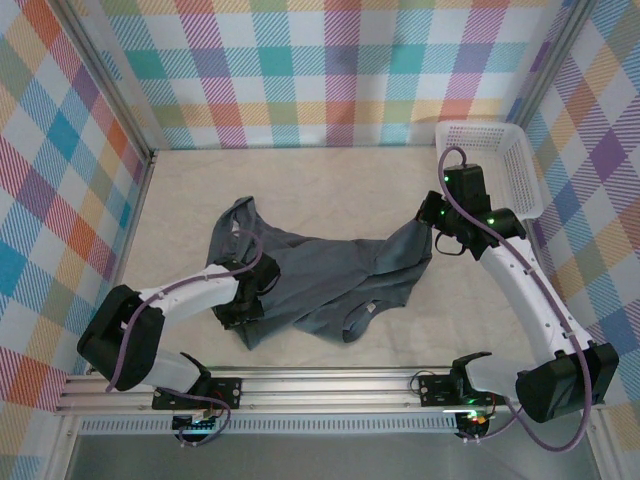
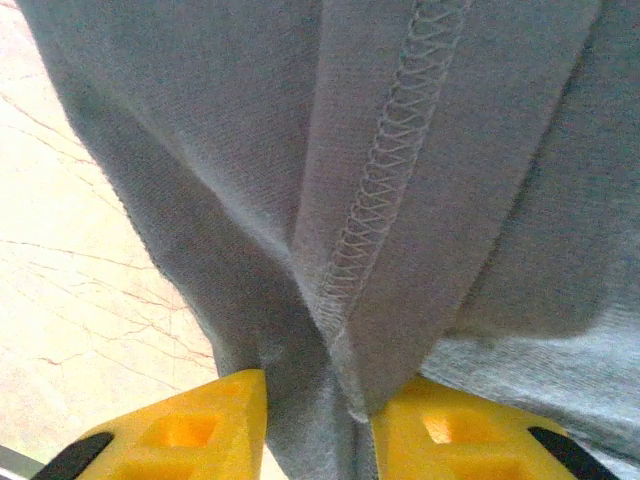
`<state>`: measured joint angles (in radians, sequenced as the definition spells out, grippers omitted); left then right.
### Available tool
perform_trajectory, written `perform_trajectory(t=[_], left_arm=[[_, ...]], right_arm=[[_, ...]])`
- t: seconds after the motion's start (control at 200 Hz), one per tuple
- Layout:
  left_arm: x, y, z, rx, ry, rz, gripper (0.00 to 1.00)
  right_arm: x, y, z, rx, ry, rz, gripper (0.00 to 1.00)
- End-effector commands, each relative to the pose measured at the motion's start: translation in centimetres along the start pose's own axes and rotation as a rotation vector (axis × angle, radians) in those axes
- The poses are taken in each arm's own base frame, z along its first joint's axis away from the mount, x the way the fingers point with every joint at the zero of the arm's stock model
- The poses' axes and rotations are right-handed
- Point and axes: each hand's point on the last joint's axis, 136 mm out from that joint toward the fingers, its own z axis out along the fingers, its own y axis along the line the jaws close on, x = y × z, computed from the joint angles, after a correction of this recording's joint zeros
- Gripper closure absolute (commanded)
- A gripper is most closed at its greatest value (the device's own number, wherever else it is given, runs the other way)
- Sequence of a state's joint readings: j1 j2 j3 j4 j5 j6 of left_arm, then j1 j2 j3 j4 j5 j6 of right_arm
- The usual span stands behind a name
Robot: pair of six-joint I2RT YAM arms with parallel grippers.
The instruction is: Fold the inside-out t-shirt
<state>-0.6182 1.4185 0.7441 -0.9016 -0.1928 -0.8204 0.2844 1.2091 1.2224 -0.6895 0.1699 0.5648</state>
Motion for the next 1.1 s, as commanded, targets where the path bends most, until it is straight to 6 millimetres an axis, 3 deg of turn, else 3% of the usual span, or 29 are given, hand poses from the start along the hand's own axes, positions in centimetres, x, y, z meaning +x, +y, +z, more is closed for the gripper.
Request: perform_trajectory(t=[0.0, 0.175, 0.445, 0.8, 1.095], left_arm=[[0.1, 0.4, 0.4, -0.016, -0.001, -0.012, 0.68], [-0.4, 0.0, 0.0, 0.012, -0.024, -0.022, 0.77], [-1.0, 0.2, -1.2, 0.055, -0.082, -0.048, 0.76], [-0.8, -0.5, 0.4, 0.031, -0.04, -0.026, 0.76], [-1.4, -0.3, -0.5, 0.041, -0.074, -0.044, 1.0]], right_arm=[[-0.3, 0.2, -0.4, -0.023, -0.016, 0.02, 1.0], [-0.2, 0.3, -0.4, -0.029, -0.014, 0.022, 1.0], [-0.4, 0.4, -0.4, -0.033, -0.017, 0.019, 1.0], [-0.6, 0.5, -0.7, -0.031, -0.021, 0.016, 1.0], [-0.8, 0.7, -0.9, -0.04, -0.025, 0.024, 1.0]])
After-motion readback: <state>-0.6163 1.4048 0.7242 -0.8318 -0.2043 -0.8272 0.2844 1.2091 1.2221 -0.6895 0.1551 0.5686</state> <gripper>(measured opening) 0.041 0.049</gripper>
